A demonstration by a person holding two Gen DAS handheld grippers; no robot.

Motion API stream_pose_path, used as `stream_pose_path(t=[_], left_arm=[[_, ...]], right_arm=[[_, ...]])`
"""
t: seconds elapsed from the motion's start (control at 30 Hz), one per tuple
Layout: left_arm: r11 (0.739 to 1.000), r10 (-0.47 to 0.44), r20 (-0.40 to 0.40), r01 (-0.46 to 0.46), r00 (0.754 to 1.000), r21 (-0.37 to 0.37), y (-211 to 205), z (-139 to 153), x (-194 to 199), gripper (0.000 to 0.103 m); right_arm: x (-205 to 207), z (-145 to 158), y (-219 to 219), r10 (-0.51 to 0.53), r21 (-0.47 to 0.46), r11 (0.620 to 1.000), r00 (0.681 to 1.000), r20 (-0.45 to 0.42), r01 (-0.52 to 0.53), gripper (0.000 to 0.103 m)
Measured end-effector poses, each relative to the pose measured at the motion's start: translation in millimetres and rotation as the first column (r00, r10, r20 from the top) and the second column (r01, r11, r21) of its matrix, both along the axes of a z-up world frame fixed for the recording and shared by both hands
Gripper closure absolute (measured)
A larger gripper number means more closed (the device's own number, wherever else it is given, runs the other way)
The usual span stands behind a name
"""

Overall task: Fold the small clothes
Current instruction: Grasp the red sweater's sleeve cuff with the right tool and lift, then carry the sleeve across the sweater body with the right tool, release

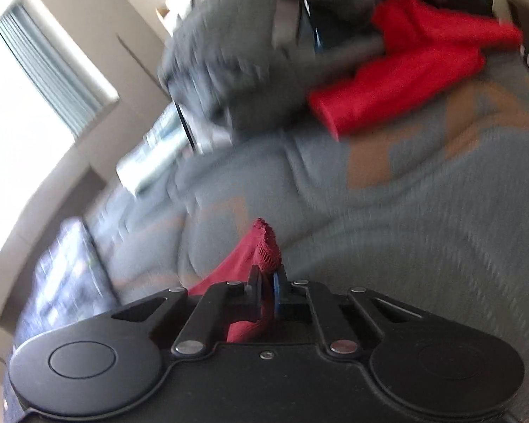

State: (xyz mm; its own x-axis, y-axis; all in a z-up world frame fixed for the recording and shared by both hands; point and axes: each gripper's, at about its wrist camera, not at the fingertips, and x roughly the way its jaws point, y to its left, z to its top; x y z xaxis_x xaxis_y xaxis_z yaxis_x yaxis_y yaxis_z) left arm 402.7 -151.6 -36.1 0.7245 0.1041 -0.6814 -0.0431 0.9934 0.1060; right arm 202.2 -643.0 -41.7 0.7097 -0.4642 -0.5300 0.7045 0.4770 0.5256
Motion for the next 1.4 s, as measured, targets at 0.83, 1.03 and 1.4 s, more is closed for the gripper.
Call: stream_pose_path(t=[0.83, 1.03, 1.4], left_arm=[[0.982, 0.017, 0.041, -0.009, 0.999, -0.187, 145, 89, -32, 0.0], [0.971, 0.127, 0.06, -0.111, 0.99, -0.214, 213, 97, -47, 0.0], [0.943, 0.254, 0.027, -0.241, 0.967, -0.231, 296, 74, -54, 0.0]], right_arm=[[145, 182, 206, 0.557, -0.405, 0.786, 0.82, 0.134, -0.468, 0.097], [207, 156, 341, 0.81, -0.358, 0.565, 0.583, 0.069, -0.744, 0.097], [223, 31, 526, 0.926, -0.24, 0.241, 0.297, -0.231, -0.94, 0.097]])
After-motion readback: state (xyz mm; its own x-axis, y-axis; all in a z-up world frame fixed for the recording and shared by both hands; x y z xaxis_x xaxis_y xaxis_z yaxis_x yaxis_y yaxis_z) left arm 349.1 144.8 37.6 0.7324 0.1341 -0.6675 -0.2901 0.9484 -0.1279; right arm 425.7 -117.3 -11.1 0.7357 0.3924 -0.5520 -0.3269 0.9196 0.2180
